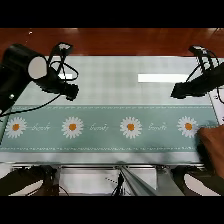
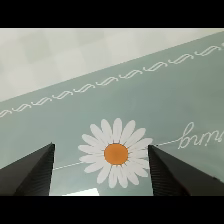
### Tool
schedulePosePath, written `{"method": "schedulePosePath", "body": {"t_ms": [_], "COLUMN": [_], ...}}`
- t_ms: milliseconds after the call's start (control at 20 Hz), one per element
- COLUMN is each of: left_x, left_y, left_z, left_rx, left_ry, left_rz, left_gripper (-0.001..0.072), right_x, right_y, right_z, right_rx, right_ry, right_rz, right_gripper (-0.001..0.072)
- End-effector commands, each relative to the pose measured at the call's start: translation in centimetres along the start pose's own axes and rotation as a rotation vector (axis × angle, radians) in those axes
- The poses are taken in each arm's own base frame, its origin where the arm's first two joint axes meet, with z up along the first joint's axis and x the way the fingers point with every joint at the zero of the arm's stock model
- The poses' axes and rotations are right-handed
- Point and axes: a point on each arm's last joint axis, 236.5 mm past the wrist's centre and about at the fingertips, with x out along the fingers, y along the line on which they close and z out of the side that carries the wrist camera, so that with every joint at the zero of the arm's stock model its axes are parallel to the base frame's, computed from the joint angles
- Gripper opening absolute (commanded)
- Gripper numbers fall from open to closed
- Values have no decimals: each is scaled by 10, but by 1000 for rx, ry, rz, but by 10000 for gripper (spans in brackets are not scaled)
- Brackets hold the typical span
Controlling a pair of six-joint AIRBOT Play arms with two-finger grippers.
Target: Fold the shirts.
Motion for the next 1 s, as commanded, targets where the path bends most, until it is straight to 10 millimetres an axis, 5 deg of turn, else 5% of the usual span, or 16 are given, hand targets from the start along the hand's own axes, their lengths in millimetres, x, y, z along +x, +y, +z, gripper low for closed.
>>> {"method": "schedulePosePath", "body": {"t_ms": [0,550,950], "left_x": [10,15,7], "left_y": [1,-1,-2], "left_z": [0,0,19], "left_rx": [1,1,-8], "left_ry": [27,37,-64], "left_rz": [19,13,-7], "left_gripper": [666,666,666], "right_x": [3,3,3], "right_y": [8,7,7], "right_z": [0,0,0], "right_rx": [1,1,1], "right_ry": [4,4,4], "right_rz": [23,19,19], "right_gripper": [594,594,594]}}
